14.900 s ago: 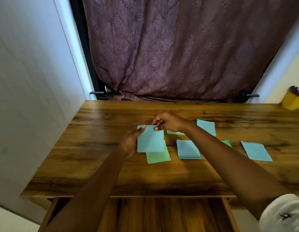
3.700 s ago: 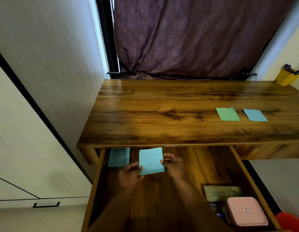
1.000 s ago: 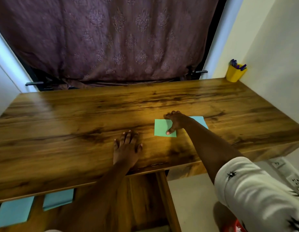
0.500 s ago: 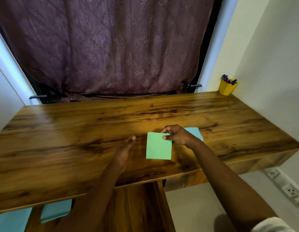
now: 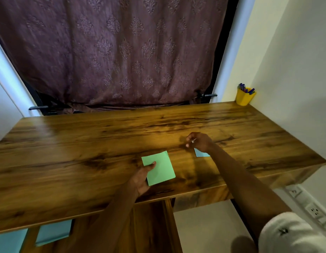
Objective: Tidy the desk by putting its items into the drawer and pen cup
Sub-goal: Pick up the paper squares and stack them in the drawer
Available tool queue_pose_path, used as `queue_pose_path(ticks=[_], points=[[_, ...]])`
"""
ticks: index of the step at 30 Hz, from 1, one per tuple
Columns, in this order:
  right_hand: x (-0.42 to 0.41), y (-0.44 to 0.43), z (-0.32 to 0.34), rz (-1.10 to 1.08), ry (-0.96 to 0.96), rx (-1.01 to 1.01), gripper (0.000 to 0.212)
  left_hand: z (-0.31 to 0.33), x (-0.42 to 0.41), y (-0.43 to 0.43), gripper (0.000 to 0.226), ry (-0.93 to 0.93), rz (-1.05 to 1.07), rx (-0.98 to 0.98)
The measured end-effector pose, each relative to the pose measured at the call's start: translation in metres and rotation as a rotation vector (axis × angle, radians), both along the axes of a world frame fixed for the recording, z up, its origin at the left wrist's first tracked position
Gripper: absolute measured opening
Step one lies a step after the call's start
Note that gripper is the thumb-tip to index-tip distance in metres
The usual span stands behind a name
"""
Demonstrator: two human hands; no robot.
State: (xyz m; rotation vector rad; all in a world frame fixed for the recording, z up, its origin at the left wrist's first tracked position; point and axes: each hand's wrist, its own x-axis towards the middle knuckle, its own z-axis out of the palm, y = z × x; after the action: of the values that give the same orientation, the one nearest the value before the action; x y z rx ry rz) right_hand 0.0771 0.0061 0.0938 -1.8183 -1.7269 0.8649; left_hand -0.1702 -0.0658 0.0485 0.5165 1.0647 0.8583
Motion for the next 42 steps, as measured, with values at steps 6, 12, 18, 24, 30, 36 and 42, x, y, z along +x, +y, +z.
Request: queue_pose_path(ticks=[6,12,18,24,30,36,42], points=[[0.06,0.046,-0.02,0.12,-0.642,-0.244,0.081,-0.008,0.006,0.004,0.022,0.069,0.041,-0.044],[0.065,0.069,-0.028,0.291,-0.87,-0.343,0.105,-0.013,0.013,0.01,0.027,0.12,0.057,-0.031],[0.067,0.077,-0.035,0.329,-0.966,-0.303,0.1,-0.012,0.017,0.011,0.019,0.099,0.092,-0.033],[0.073,0.067,-0.035,0.221,-0.772,-0.299,0.089,-0.014,0.017,0.004,0.029,0.108,0.111,-0.042],[0.07,0.044,-0.031,0.0,-0.308,-0.164,0.066,-0.008,0.009,-0.009,0.032,0.098,0.098,-0.062],[0.044,0.003,0.026,-0.026,0.293,-0.275,0.031,0.012,-0.023,-0.033,0.035,0.056,0.108,-0.067],[-0.056,-0.082,0.084,0.26,0.338,-0.302,0.022,0.031,-0.075,-0.068,0.029,-0.106,0.063,-0.047]])
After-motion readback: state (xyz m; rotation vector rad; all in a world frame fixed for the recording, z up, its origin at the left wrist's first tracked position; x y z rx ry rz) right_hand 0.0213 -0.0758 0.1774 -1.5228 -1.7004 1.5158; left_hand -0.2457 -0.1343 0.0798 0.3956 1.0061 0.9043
